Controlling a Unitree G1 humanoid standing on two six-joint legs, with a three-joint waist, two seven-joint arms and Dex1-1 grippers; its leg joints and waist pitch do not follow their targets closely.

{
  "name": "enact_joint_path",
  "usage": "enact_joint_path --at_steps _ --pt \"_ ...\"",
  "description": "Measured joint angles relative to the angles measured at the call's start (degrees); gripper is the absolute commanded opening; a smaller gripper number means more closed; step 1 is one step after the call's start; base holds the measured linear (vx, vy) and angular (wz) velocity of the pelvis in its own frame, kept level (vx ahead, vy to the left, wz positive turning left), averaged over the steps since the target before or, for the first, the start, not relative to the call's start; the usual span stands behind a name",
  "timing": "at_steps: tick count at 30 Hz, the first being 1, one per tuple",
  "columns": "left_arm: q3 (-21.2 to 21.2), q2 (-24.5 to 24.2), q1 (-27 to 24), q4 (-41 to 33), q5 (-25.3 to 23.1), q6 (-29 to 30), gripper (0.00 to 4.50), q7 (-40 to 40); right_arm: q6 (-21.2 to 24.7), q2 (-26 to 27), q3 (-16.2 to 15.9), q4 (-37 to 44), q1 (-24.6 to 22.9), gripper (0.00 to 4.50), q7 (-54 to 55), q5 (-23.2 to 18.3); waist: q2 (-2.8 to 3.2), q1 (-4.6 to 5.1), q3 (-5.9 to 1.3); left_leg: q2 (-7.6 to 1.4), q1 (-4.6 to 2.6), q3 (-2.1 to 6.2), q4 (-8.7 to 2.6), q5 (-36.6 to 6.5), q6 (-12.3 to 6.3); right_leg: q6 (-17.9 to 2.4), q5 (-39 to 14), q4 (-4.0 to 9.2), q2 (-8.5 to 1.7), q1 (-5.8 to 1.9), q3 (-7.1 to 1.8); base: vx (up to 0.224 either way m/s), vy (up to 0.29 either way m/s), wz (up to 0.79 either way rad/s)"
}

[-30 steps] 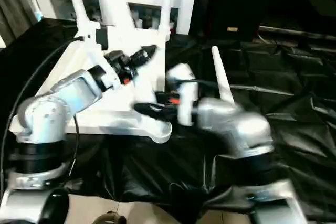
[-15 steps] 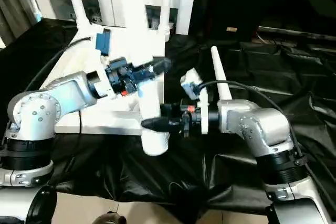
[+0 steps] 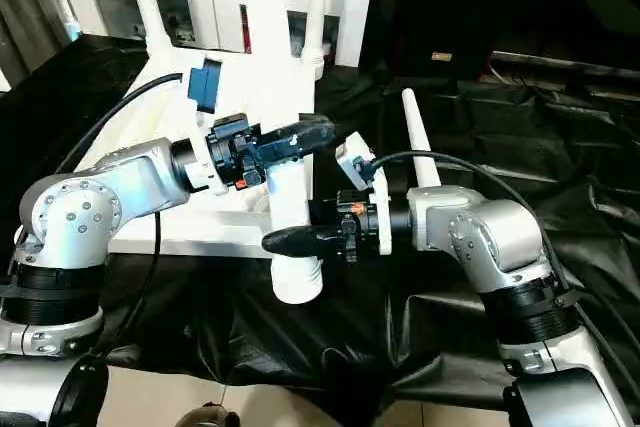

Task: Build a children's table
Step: Pick table leg

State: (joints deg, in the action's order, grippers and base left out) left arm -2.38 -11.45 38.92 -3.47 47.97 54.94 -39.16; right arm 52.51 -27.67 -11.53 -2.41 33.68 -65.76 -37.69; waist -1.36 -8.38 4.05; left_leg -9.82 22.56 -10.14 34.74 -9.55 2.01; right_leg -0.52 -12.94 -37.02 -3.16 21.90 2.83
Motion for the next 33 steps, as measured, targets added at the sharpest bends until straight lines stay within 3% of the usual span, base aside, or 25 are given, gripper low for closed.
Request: enact_joint_path --at_steps 10,16,29,30,33 --pt "0.22 -0.34 0.00 -0.04 0.00 0.00 1.84 -0.62 0.31 -0.06 -0.53 -0.30 0.02 3.17 -1.18 0.06 -0.06 -0.01 0.00 0.00 0.00 0.00 0.00 0.00 0.00 0.00 0.00 0.00 0.00 0.00 0.00 0.000 0.000 0.00" --pt "0.34 -0.60 0.00 -0.04 -0.02 0.00 1.84 -0.74 0.54 -0.36 -2.43 -0.32 0.02 3.17 -2.47 0.86 -0.07 -0.05 -0.01 0.00 0.00 0.00 0.01 0.00 -0.01 0.00 0.00 -0.01 0.00 0.00 0.00 0.000 0.000 0.00" --pt "0.58 -1.07 0.00 -0.04 -0.02 0.30 1.84 -1.67 0.49 0.00 -2.45 -0.59 0.02 3.17 -2.64 1.37 -0.06 -0.07 -0.01 0.00 0.00 0.00 0.02 0.00 0.00 -0.01 0.01 -0.02 0.00 0.00 0.00 0.000 0.000 0.00" --pt "0.58 -1.15 0.00 -0.04 -0.02 0.32 1.84 -1.73 0.49 0.01 -2.44 -0.62 0.02 2.88 -2.61 1.38 -0.06 -0.07 -0.01 0.00 0.00 0.00 0.02 0.00 0.00 -0.01 0.01 -0.02 0.00 0.00 0.00 0.000 0.000 0.00" --pt "0.58 -1.24 0.00 -0.03 -0.03 0.33 1.84 -1.78 0.49 0.16 -2.44 -0.63 0.02 2.77 -2.40 1.35 -0.06 -0.08 -0.01 0.00 0.00 0.00 0.02 0.00 -0.01 -0.02 0.02 -0.02 0.00 -0.01 0.00 0.000 0.000 0.00"
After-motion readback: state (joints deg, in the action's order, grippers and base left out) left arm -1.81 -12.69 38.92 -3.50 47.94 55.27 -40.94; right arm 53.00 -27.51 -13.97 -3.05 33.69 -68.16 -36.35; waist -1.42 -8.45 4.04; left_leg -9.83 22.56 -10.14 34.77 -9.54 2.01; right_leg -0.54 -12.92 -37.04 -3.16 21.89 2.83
